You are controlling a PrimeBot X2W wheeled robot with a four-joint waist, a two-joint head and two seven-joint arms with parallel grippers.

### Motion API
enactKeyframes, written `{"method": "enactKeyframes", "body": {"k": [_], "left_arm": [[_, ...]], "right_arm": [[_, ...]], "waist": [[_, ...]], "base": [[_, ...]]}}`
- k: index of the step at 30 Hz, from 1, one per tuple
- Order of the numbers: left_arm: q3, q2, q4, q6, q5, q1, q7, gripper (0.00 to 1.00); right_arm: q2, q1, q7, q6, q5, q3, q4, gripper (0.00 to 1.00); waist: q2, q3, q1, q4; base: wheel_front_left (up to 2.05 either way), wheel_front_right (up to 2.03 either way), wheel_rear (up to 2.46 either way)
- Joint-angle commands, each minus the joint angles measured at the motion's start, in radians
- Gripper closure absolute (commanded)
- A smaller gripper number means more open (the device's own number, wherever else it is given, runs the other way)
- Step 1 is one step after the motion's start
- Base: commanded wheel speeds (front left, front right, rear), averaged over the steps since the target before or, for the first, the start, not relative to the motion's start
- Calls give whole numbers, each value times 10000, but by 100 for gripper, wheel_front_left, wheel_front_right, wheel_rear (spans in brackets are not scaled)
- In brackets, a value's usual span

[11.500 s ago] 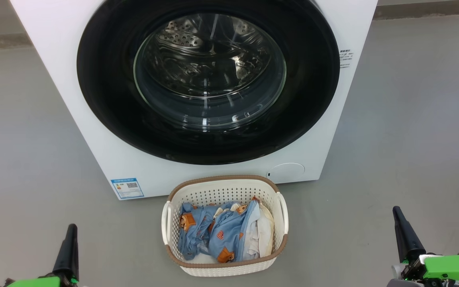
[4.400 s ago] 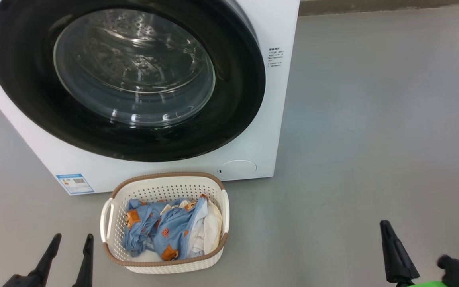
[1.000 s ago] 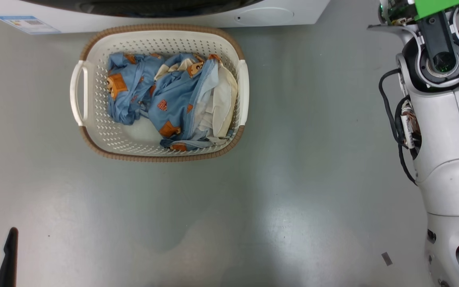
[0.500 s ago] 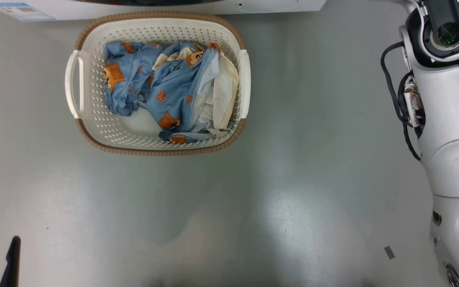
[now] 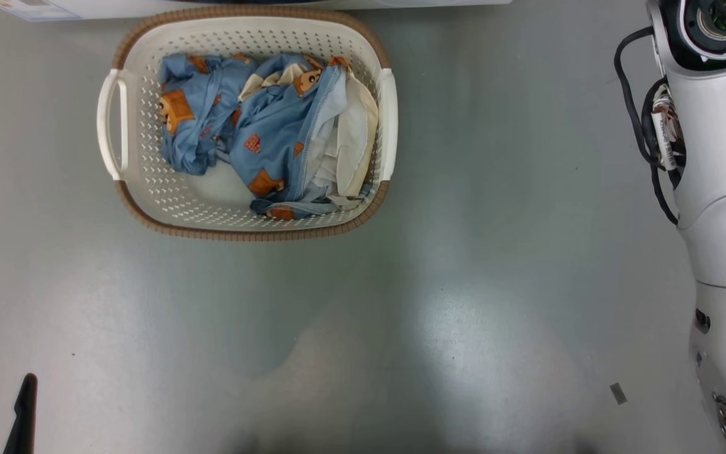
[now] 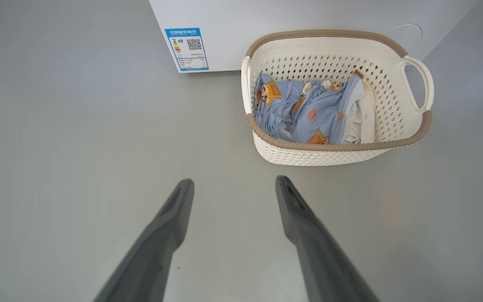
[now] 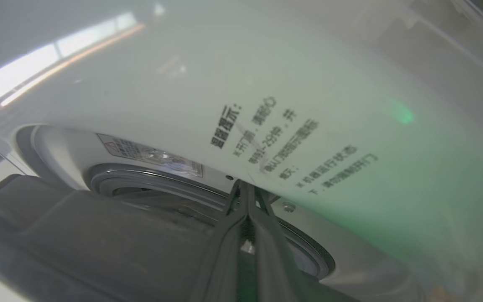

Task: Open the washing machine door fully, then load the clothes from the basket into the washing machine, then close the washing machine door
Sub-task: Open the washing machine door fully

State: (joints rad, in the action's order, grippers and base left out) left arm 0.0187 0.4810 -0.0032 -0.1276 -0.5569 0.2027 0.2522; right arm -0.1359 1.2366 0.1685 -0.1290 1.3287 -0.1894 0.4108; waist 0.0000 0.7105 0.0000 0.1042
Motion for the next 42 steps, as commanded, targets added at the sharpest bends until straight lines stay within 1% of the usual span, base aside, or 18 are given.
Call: {"method": "enactKeyframes", "body": {"k": [1, 14, 23, 28, 36, 42], "left_arm": [[397, 179, -36, -31, -68, -32, 95, 0], [438, 129, 193, -31, -57, -74, 95, 0], [611, 128, 201, -31, -10, -86, 95, 0], [676, 112, 319, -31, 43, -145, 95, 0], [702, -70, 405, -31, 86, -284, 95, 0], [670, -306, 500, -31, 124, -444, 95, 0]], "right_arm": [[436, 170, 173, -17, -106, -277, -287, 100], [562, -89, 891, -17, -124, -555, -367, 100], [673, -436, 1498, -17, -208, -712, -557, 100], [749, -892, 1963, -17, -222, -874, -731, 100], [823, -1728, 2624, -17, -234, -1403, -1012, 100], [848, -2457, 3172, -17, -80, -2079, -1197, 100]], "waist": [[0, -18, 0, -8], [0, -402, 0, -260], [0, -679, 0, -604], [0, -1046, 0, -798], [0, -1605, 0, -1102], [0, -2144, 0, -1226]], "base": [[0, 0, 0], [0, 0, 0], [0, 0, 0], [0, 0, 0], [0, 0, 0], [0, 0, 0]]}}
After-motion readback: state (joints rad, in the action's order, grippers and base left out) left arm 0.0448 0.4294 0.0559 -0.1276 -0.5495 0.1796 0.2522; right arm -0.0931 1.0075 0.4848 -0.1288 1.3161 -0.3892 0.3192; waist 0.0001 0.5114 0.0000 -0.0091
